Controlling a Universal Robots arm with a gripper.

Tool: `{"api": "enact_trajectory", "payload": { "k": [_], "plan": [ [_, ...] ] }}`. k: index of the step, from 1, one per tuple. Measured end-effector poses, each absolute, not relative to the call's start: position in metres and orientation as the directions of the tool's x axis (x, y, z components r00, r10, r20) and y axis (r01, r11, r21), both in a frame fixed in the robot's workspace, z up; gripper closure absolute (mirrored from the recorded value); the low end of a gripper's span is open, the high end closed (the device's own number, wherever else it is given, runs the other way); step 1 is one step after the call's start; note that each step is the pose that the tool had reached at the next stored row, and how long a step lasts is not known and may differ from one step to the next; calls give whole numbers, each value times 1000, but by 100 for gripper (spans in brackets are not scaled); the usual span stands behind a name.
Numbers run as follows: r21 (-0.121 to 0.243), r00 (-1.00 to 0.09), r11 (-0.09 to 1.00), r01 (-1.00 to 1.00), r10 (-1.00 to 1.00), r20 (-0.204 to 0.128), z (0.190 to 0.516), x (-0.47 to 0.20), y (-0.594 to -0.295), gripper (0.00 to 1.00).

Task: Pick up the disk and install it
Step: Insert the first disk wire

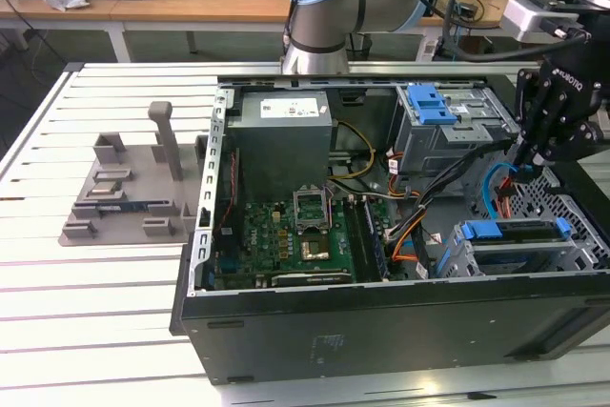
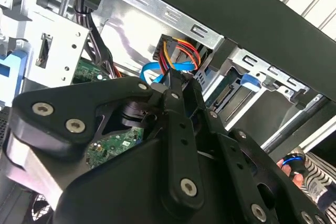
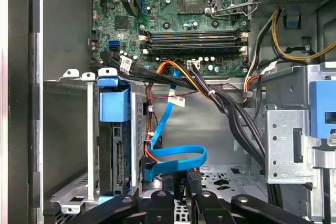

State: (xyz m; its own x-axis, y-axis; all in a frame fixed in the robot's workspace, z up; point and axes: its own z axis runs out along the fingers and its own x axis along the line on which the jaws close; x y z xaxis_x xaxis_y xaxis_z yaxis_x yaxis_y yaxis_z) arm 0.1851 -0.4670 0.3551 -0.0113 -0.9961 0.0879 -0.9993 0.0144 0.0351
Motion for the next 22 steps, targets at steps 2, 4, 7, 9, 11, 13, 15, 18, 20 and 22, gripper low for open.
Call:
{"api": "enact_trajectory", "payload": {
  "k": [2,4,7,9,11,13,15,18,20,22],
  "plan": [
    [35,-11,14,-999,-996,88,355,185,-467,76],
    [35,-11,14,-999,-996,88,355,185,-467,84],
    [35,-11,14,-999,-996,88,355,185,-467,89],
    [35,-11,14,-999,-996,88,355,185,-467,89],
    [35,-11,14,-999,-996,88,355,185,-467,89],
    [35,-11,14,-999,-996,88,355,185,-467,89],
    [35,-11,14,-999,-996,88,355,185,-467,83],
    [35,-11,14,-999,-996,88,357,185,-468,76],
    [35,-11,14,-999,-996,88,362,185,-468,76],
    [35,-11,14,-999,-996,91,362,185,-467,76]
  ]
}}
